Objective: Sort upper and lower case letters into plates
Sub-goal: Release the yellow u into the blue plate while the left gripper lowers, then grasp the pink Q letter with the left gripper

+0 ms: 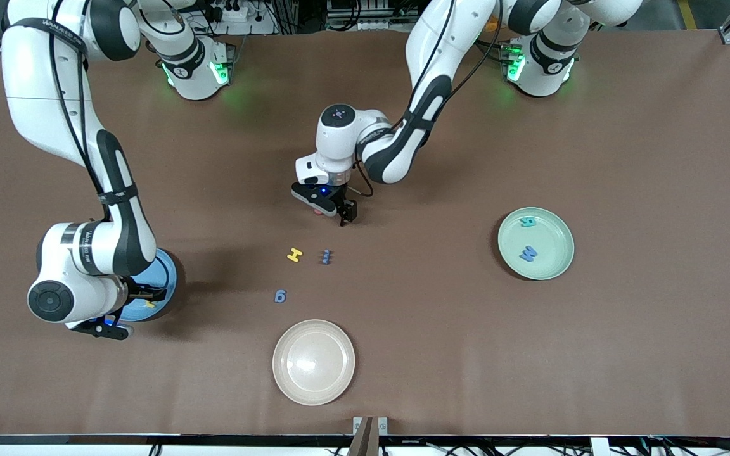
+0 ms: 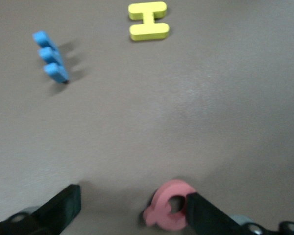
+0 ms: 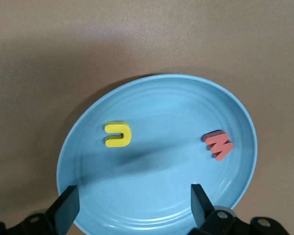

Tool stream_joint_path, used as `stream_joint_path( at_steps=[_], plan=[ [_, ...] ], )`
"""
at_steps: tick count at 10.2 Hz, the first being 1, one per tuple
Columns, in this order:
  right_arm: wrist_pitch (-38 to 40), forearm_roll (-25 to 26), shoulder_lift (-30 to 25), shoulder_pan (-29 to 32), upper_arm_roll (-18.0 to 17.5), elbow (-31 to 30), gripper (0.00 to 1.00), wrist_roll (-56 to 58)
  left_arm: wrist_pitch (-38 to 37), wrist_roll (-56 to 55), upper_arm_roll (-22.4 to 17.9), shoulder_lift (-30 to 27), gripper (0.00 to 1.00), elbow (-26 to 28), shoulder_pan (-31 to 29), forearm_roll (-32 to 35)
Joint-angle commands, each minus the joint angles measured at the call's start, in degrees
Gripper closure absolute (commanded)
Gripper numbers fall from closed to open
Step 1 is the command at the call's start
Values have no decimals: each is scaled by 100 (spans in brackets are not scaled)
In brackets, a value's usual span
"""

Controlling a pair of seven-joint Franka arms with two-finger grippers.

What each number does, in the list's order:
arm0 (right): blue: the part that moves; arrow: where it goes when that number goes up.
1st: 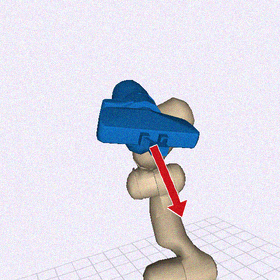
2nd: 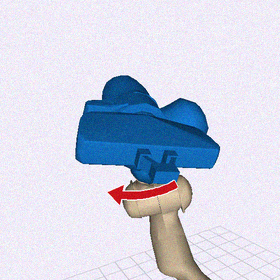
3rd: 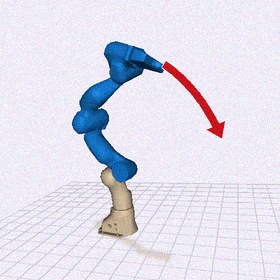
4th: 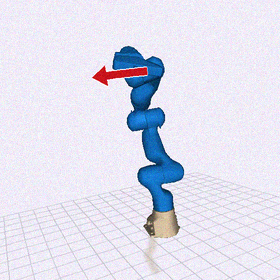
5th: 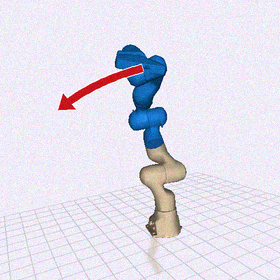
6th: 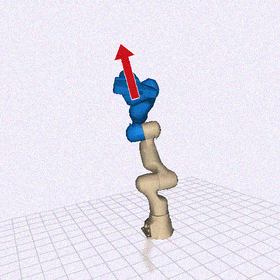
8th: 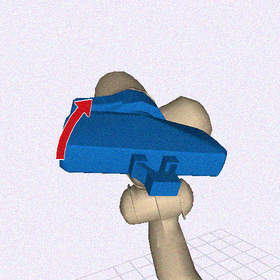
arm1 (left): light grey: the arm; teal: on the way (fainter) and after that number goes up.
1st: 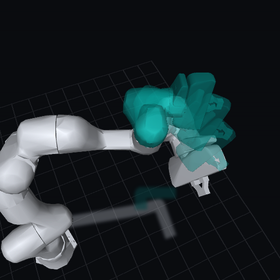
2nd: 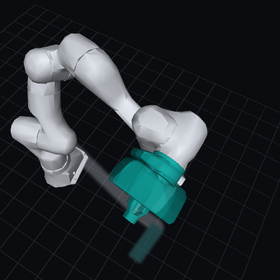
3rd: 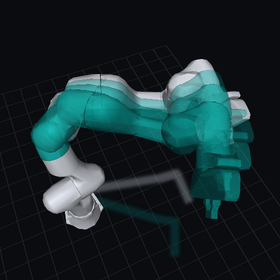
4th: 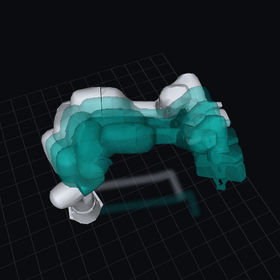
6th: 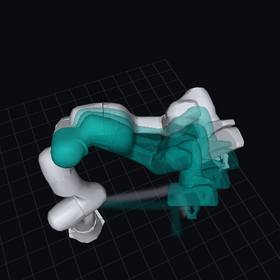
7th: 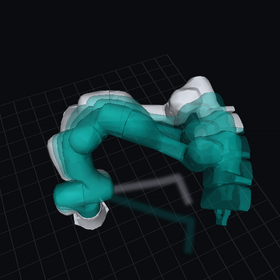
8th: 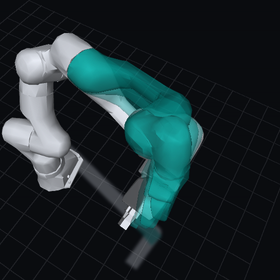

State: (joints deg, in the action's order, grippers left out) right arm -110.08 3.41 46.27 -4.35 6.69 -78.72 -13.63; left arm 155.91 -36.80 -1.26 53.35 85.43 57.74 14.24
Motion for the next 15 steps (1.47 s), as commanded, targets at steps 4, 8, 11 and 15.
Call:
stream_joint_path(
  at_steps=[4, 8, 11, 15],
  plan=[
    [48, 81, -180, 215, -62, -249, 0, 80, -17, -354, 135, -9, 0, -132, 9, -341],
    [-5, 89, -145, 382, -62, -249, 0, 80, -17, -676, 275, -44, 0, -132, 18, -762],
    [-14, 89, -145, 383, -62, -249, 0, 80, -69, -1197, 320, -106, 0, 16, 167, -713],
    [-49, 89, -145, 383, -71, -240, 0, 80, -324, -1101, 285, -80, 0, 105, 132, 350]
  ],
)
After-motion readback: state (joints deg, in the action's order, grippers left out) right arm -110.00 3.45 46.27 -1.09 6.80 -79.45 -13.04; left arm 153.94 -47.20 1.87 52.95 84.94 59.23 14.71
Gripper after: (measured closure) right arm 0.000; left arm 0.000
